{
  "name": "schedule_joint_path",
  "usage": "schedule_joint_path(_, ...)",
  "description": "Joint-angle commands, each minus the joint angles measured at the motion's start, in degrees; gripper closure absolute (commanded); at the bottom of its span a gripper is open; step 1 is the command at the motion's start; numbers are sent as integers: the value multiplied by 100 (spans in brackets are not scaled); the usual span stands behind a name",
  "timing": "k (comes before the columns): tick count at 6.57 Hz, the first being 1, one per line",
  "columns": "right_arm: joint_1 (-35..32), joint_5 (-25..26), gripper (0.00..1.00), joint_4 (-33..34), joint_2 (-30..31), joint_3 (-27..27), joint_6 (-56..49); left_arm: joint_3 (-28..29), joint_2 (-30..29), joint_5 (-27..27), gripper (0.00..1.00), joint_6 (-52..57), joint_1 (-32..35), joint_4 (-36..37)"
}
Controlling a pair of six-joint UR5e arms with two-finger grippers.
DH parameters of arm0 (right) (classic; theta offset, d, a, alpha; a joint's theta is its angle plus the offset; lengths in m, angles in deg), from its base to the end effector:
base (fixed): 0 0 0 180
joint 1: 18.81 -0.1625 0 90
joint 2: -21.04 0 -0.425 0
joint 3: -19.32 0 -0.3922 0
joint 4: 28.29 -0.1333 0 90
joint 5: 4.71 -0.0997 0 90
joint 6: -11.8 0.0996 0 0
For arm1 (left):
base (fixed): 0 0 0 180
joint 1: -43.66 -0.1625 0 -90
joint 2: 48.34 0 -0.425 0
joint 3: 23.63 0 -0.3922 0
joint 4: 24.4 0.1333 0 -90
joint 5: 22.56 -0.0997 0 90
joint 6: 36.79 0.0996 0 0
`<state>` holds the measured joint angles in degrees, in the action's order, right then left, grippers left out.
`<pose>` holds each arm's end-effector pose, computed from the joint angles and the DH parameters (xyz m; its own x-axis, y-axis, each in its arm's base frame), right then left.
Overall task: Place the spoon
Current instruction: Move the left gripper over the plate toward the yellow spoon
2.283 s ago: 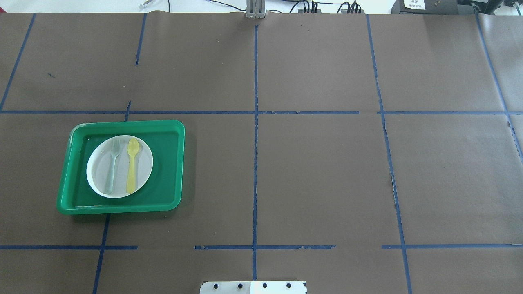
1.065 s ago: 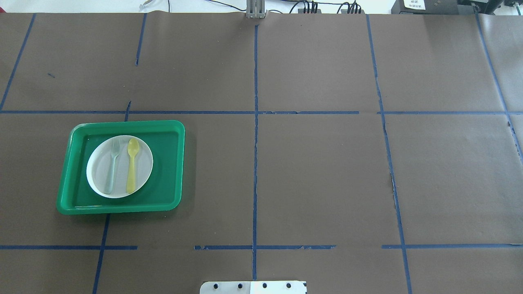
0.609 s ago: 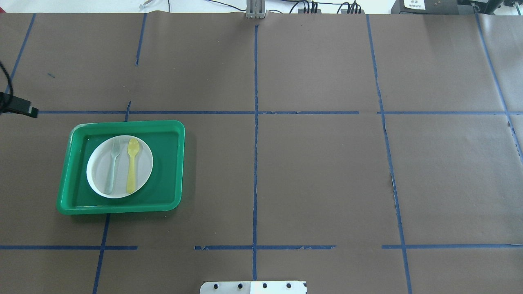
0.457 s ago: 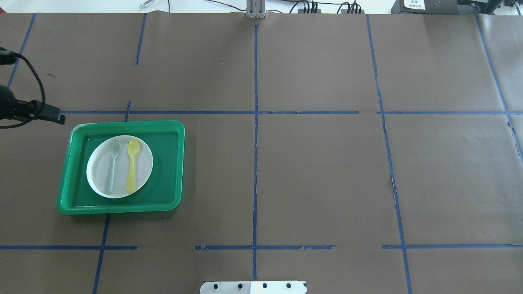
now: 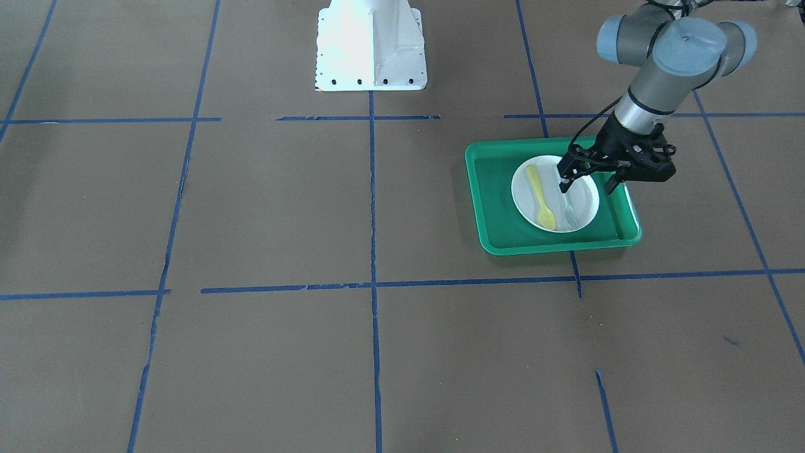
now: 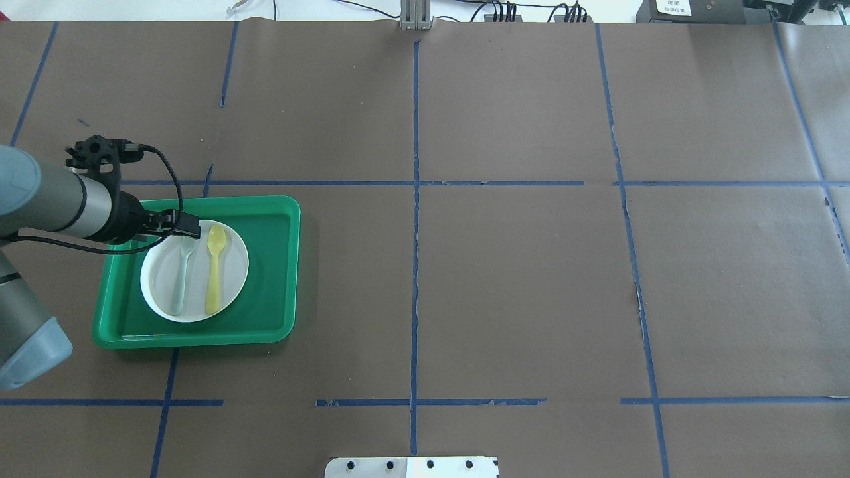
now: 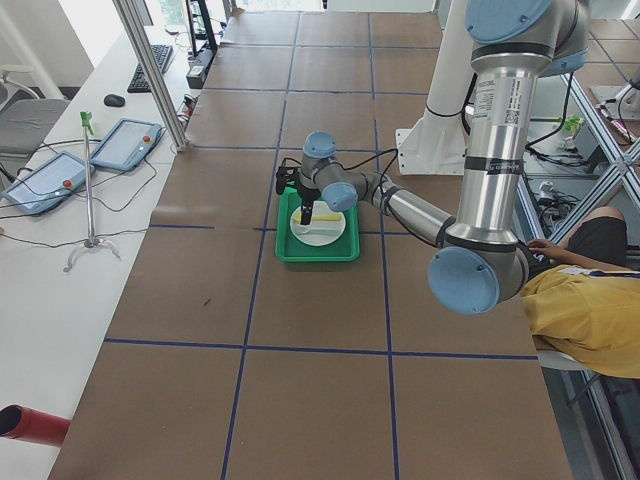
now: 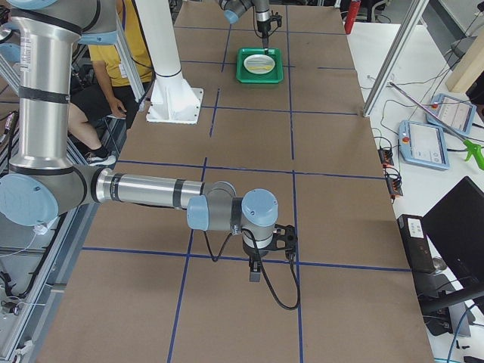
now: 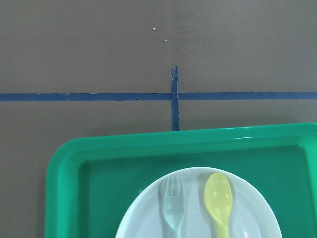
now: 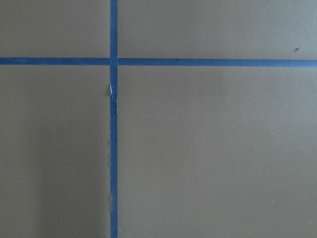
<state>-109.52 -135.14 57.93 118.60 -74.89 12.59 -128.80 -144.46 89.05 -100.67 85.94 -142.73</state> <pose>0.0741 -0.4350 0.6818 0.7610 0.0184 0.6485 -0.0229 0.9997 -0.0014 0.3389 -0.4387 0.4267 0.6144 -0.0054 -0.7890 0.1642 0.9790 0.1211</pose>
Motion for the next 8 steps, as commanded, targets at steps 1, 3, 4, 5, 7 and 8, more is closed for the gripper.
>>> schedule_joint_path(1,0,0,0,0,0,0,0,356,-248,-279,12,-284,-351,-112)
schedule_joint_path(3,0,0,0,0,0,0,0,357,-258,-271,31,-293,-492,-86)
schedule_joint_path(4,0,0,0,0,0,0,0,374,-258,-271,33,-293,-580,-86)
schedule_joint_path(5,0,0,0,0,0,0,0,392,-258,-271,36,-301,-633,-77)
schedule_joint_path(7,0,0,0,0,0,0,0,471,-258,-262,42,-293,-660,-77)
schedule_joint_path(8,0,0,0,0,0,0,-9,471,-258,-244,63,-293,-660,-77)
